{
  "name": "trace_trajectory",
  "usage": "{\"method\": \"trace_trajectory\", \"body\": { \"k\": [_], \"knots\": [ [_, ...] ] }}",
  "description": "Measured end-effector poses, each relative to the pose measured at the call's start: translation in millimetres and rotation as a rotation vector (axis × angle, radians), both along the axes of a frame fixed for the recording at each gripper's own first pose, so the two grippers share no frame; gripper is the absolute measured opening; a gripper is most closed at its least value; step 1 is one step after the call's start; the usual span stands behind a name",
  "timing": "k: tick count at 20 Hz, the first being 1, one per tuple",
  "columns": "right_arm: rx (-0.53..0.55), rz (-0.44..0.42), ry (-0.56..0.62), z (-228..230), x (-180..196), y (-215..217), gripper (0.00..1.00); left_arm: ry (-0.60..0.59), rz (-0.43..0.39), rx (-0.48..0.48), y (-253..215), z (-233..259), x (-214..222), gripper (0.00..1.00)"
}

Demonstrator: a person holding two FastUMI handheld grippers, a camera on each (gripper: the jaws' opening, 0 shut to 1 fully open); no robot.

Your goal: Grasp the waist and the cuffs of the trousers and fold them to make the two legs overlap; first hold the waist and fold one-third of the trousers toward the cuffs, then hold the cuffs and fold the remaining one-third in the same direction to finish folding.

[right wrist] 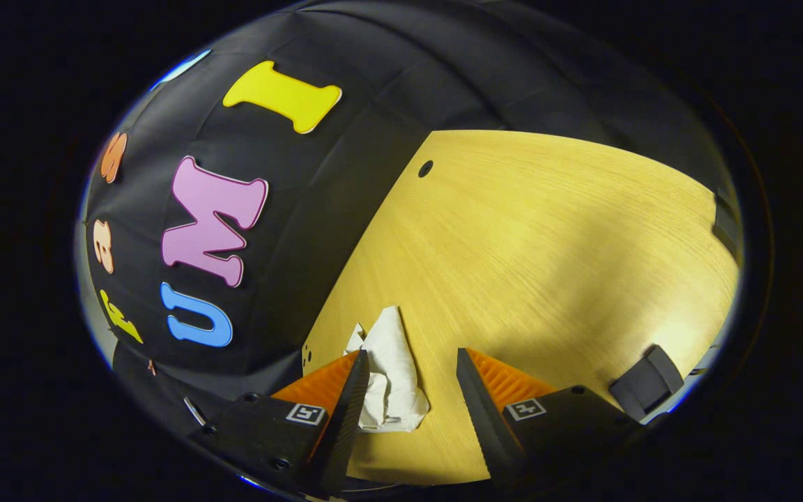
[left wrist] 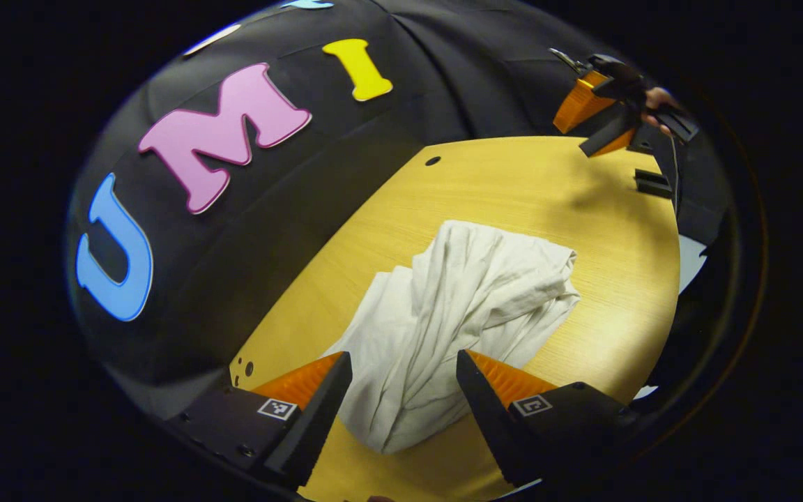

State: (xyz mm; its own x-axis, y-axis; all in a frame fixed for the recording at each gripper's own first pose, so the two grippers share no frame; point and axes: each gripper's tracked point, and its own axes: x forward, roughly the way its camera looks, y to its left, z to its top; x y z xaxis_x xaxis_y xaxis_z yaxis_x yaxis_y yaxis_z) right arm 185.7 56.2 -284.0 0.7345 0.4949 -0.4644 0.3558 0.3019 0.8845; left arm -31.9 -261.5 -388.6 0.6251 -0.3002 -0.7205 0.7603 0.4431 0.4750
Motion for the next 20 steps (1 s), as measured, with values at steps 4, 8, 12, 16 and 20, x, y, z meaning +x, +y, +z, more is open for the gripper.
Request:
{"method": "trace_trajectory", "body": {
  "k": [4,8,12,16,20],
  "knots": [
    [-0.007,0.046,-0.032,11,13,29,0.78,-0.004,0.174,-0.100,37,27,12,0.97],
    [0.014,0.072,-0.070,23,30,55,0.78,0.020,0.355,-0.248,70,50,16,0.97],
    [0.032,0.079,-0.074,26,48,69,0.78,0.040,0.536,-0.431,96,69,16,0.97],
    [0.014,0.086,-0.060,22,55,67,0.78,0.037,0.668,-0.535,121,83,14,0.97],
    [0.012,0.073,-0.038,20,60,59,0.78,0.032,0.740,-0.584,138,87,4,0.98]
  ]
}}
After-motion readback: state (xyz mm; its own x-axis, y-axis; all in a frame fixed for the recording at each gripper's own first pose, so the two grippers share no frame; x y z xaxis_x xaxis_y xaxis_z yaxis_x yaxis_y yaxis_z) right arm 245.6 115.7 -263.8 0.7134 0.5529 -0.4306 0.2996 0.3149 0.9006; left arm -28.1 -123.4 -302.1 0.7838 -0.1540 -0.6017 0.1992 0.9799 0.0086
